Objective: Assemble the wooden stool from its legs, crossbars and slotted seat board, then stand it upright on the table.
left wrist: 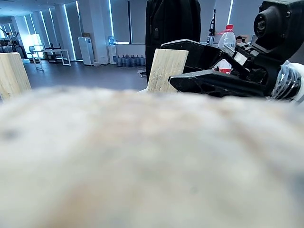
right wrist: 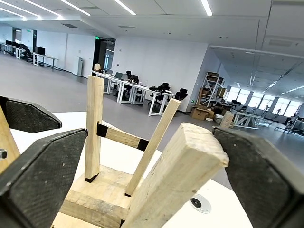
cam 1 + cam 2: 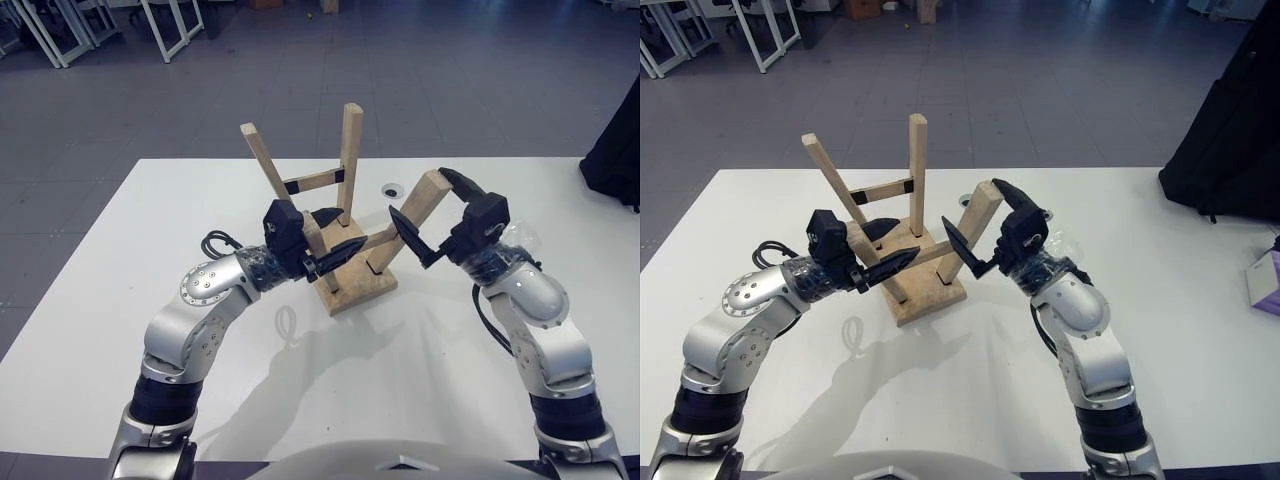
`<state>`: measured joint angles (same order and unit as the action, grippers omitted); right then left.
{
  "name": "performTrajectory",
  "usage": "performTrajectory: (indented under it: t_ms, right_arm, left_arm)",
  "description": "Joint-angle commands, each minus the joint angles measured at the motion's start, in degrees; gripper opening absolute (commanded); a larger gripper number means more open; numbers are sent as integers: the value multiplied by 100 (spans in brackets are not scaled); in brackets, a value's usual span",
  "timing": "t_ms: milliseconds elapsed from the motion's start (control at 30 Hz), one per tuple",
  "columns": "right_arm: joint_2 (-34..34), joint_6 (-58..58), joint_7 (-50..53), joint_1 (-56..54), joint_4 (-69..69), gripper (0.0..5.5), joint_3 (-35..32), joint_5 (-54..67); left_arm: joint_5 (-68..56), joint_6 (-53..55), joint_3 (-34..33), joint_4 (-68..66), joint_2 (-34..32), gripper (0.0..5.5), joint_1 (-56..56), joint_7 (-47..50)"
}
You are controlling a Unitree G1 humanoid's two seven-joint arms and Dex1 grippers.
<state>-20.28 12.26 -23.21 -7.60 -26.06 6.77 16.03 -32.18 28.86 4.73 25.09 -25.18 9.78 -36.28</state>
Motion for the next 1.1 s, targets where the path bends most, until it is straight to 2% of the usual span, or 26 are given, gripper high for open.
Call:
performTrajectory:
  t_ms: [33,400,567,700,900,1033,1100]
  right_arm:
    - [-132,604,-1230,-248,-303,480,756,805]
    - [-337,1640,-1490,-853,-171,480,293,2478]
    - [-606,1522,-1682,-917,-113,480,373,2191]
    - [-974,1671,-1761,-790,-115,480,-151,2468]
    - [-1589,2377,-2447,-714,-476,480,-1257,4204]
    - [-2176,2738,-3140,-489,-698,480,-1566,4781]
    - [-2255,2808,-3192,-577,-655,480,-1707,5004]
  left_arm:
    - [49,134,221,-198,78,326,148,-101]
    - [11,59,74,57,68,326,-136,-54]
    - [26,36,79,-86,10,326,-143,-190]
    - [49,-29,-36,-141,-47,326,-97,-225]
    - [-256,99,-326,-59,-44,326,-82,-208]
    - [-161,11,-479,-188,-108,326,-115,-166]
    - [-98,-58,-570,-274,-123,326,-120,-118]
